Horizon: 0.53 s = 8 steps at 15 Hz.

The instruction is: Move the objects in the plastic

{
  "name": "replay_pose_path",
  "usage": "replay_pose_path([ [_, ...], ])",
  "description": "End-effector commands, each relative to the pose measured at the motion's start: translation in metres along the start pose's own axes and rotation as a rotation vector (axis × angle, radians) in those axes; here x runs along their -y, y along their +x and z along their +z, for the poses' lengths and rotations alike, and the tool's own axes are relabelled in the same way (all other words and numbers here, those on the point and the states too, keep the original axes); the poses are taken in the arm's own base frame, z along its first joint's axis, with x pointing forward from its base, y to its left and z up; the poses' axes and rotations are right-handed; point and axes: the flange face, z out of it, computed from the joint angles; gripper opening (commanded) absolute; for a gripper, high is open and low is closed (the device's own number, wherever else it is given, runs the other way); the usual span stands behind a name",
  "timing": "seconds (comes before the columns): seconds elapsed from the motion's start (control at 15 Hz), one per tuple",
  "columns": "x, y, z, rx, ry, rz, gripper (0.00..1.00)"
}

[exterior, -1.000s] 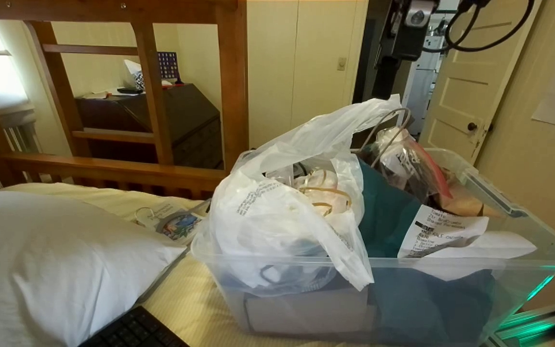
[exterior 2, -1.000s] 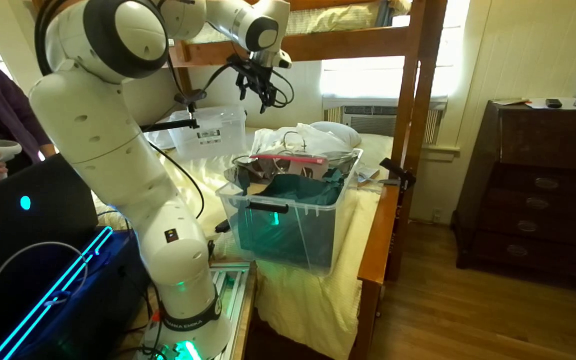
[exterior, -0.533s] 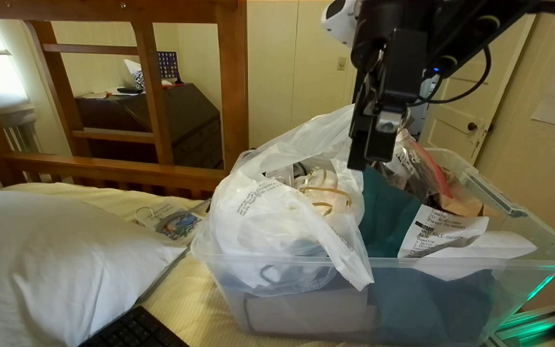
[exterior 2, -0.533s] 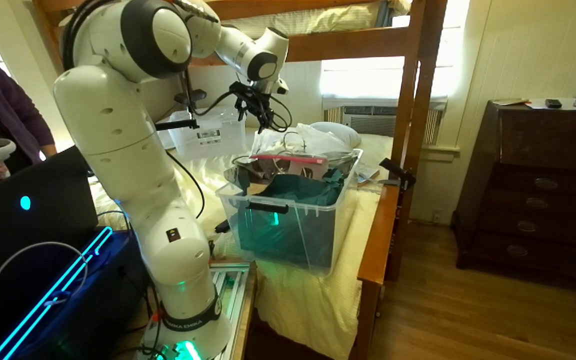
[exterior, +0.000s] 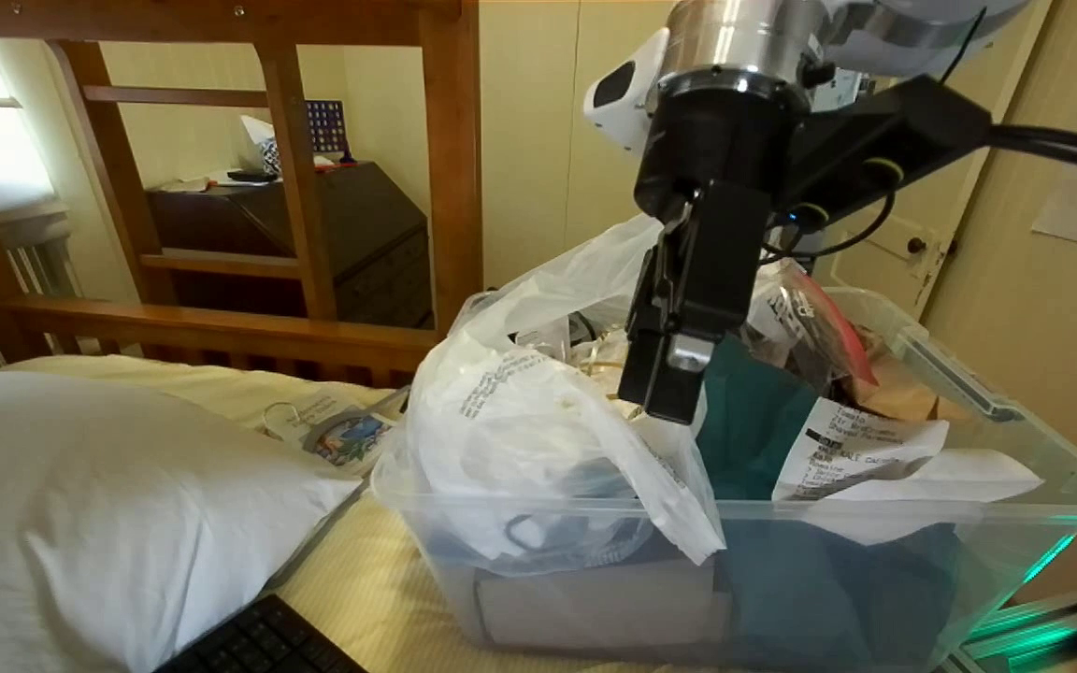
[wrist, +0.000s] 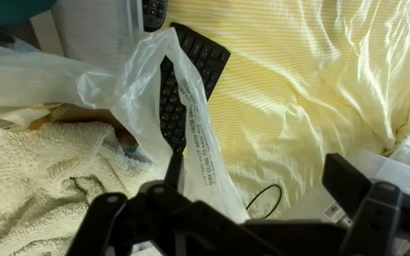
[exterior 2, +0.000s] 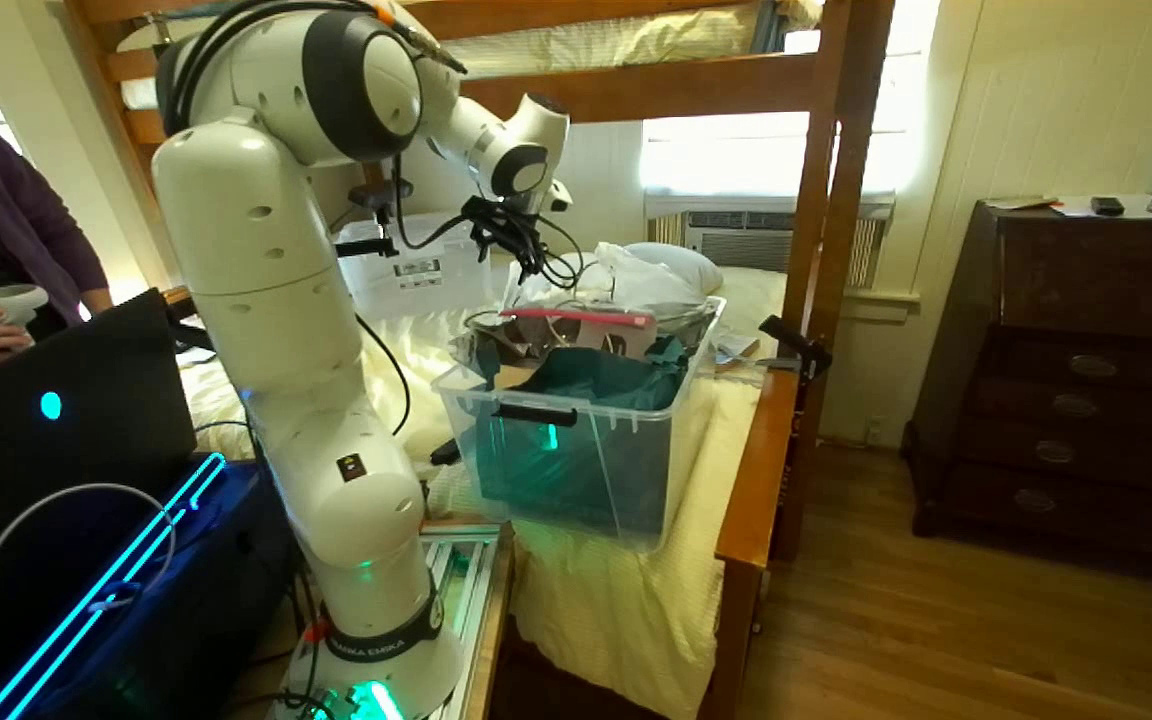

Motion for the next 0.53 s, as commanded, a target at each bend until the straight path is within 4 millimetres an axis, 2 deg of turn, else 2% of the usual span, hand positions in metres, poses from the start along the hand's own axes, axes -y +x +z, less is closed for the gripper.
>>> replay_pose_path([
  [0.0,-0.007,0.004,0.016,-0.009,-0.047,-0.029,0.99],
  [0.07,-0.008,0.006,0.019,-0.007,-0.051,-0.038,0.99],
  [0.13,-0.01,0.008,0.022,-0.008,-0.05,-0.043,0.74],
  [0.2,-0.012,0.009,0.025,-0.005,-0.049,-0.045,0.71],
  [0.47,-0.016,0.012,0.036,0.013,-0.04,-0.043,0.44],
])
